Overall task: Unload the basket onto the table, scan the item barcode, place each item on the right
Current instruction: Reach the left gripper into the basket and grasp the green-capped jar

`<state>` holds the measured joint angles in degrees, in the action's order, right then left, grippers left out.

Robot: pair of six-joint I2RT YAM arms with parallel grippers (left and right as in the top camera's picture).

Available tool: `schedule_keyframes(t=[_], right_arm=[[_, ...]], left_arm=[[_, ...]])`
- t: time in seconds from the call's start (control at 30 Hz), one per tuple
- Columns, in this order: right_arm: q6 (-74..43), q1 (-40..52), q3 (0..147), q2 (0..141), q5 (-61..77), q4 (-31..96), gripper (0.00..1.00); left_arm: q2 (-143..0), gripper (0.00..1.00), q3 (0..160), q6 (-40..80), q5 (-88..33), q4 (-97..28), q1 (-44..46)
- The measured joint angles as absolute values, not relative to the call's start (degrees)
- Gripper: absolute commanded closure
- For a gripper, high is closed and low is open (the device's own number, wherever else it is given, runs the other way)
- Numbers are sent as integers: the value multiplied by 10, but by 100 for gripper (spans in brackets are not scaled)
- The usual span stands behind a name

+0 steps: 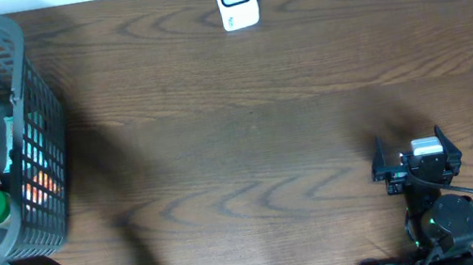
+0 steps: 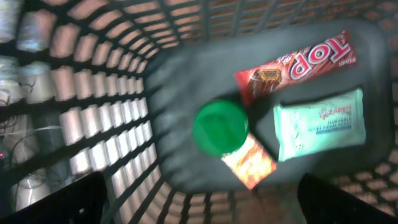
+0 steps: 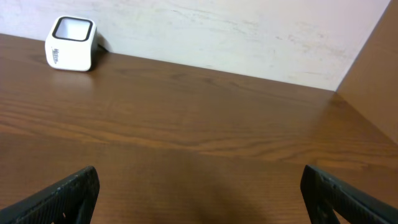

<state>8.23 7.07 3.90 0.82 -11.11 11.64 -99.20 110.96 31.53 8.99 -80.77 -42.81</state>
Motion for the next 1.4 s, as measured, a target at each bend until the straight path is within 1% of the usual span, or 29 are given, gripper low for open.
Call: schedule_keyframes(t=[0.2, 0.3, 0.5, 0.77, 1.0, 1.27, 1.33, 1.4], right_arm=[[82, 71, 39, 8, -111, 116, 1], [82, 71, 39, 8, -111, 116, 1], [82, 71, 39, 8, -111, 116, 1], [82, 71, 39, 8, -111, 116, 1], [82, 71, 39, 8, -111, 116, 1], [82, 71, 39, 8, -111, 116, 1], [82, 71, 39, 8, -111, 116, 1], [82, 71, 39, 8, -111, 116, 1]], left_arm=[[-1006, 1, 1004, 315, 90, -706, -428], [-1006, 2, 959, 315, 90, -664, -428], [-1006, 2, 892, 315, 90, -600, -428], [-1022, 2, 875, 315, 90, -572, -428], [-1080, 2, 875, 315, 86, -569, -428], [-1146, 1, 875, 315, 44, -571, -428], [-1156, 7, 875, 316, 42, -573, -428], [-1163, 20, 874, 315, 40, -573, -428]])
